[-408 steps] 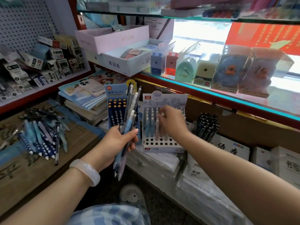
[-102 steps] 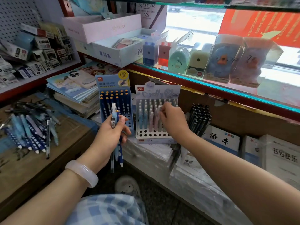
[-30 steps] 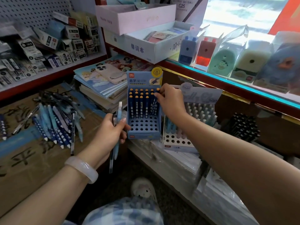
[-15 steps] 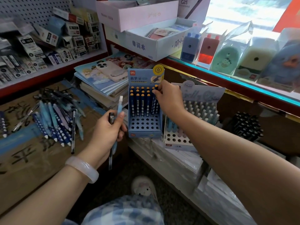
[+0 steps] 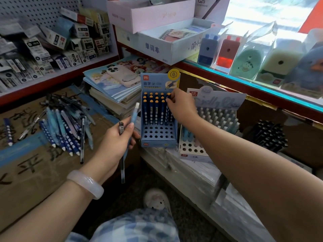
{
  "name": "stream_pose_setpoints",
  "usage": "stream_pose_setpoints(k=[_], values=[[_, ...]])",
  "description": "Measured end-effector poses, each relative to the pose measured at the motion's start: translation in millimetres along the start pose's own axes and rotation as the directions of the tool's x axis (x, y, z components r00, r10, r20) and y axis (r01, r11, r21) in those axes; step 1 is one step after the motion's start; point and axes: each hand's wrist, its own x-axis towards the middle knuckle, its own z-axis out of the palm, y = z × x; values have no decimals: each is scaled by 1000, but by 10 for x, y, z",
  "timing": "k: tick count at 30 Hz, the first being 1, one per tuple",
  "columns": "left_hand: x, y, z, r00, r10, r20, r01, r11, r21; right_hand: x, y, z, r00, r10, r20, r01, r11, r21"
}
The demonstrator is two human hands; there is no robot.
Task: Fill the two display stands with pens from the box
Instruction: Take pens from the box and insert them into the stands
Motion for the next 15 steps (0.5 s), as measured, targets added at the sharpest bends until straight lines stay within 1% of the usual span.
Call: stream_pose_setpoints(k=[2, 4, 7, 12, 15], values=[[-13, -39, -38, 1000, -17, -5, 17, 1000, -6, -22, 38, -7, 1000, -4, -13, 4, 1000, 22], [-20, -74, -53, 999, -43, -5, 43, 999, -11, -23, 71, -16, 1000, 23, -19, -23, 999, 45], [-14, -70, -46, 998, -57, 1, 57, 998, -12, 12, 76, -48, 999, 23, 25, -24, 999, 48], [-38, 12, -21, 999, -41, 32, 42, 998, -38, 18, 140, -67, 994, -3, 107, -1, 999, 43], [-50, 16, 2, 998, -51, 35, 52, 998, -42, 28, 162, 16, 988, -25, 151, 38, 996, -80]])
